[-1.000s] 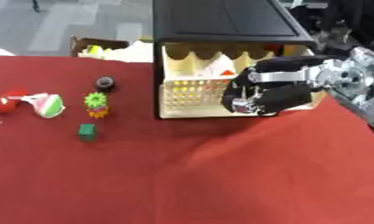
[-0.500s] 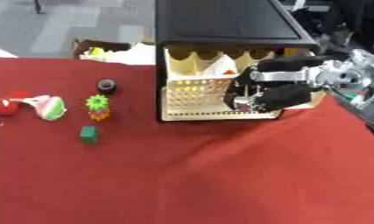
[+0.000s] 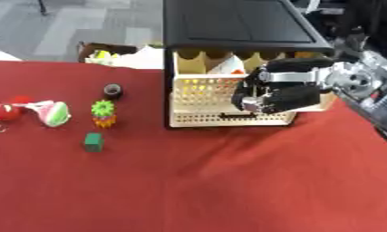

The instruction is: Pick up objects from table and place into drawer.

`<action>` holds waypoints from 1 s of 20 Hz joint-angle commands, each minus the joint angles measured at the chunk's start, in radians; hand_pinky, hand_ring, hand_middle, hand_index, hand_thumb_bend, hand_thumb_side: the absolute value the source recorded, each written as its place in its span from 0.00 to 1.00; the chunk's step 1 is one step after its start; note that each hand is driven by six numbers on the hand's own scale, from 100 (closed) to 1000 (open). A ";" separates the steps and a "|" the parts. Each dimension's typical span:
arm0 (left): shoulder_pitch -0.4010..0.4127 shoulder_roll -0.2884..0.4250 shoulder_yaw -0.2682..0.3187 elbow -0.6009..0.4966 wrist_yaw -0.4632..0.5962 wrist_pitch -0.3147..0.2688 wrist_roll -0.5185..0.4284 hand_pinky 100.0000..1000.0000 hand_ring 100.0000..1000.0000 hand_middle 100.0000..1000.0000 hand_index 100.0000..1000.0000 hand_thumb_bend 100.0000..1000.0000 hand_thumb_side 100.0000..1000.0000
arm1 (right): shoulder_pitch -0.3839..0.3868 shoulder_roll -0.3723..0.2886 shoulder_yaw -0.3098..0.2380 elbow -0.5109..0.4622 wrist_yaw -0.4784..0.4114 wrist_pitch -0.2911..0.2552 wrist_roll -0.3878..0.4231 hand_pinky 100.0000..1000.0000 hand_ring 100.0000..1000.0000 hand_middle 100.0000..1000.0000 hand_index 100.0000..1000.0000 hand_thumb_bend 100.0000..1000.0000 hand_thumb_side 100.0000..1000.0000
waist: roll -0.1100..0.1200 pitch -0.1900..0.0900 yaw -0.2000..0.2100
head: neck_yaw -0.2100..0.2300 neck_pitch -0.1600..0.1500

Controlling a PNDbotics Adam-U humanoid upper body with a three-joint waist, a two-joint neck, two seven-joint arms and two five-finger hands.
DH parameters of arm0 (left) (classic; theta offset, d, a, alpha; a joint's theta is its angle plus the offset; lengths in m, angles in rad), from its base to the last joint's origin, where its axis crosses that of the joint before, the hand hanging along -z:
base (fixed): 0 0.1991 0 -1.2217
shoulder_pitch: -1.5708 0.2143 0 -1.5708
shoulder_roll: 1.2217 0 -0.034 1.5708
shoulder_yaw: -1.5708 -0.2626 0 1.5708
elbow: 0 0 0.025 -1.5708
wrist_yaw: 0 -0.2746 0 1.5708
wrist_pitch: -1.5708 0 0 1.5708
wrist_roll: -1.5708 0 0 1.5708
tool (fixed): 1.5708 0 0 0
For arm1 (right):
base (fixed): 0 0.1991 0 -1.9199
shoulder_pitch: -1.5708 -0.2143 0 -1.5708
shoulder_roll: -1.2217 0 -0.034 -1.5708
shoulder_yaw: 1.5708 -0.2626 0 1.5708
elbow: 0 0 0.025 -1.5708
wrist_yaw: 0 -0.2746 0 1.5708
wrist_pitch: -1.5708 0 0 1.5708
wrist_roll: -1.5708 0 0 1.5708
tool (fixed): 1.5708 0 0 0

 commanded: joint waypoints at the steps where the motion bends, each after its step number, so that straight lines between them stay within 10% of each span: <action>1: -0.017 0.007 0.003 -0.018 -0.003 -0.003 -0.004 0.42 0.56 0.60 0.74 0.00 0.95 | -0.023 -0.012 -0.011 0.023 0.007 0.002 -0.001 0.38 0.56 0.64 0.79 0.00 1.00 | 0.002 -0.010 0.005 | -0.007 -0.019; 20: -0.018 0.005 0.004 -0.018 -0.004 -0.003 -0.007 0.42 0.56 0.60 0.74 0.00 0.96 | -0.084 0.027 -0.007 0.106 0.025 -0.020 -0.011 0.39 0.56 0.65 0.80 0.00 1.00 | -0.005 0.003 0.022 | -0.015 -0.035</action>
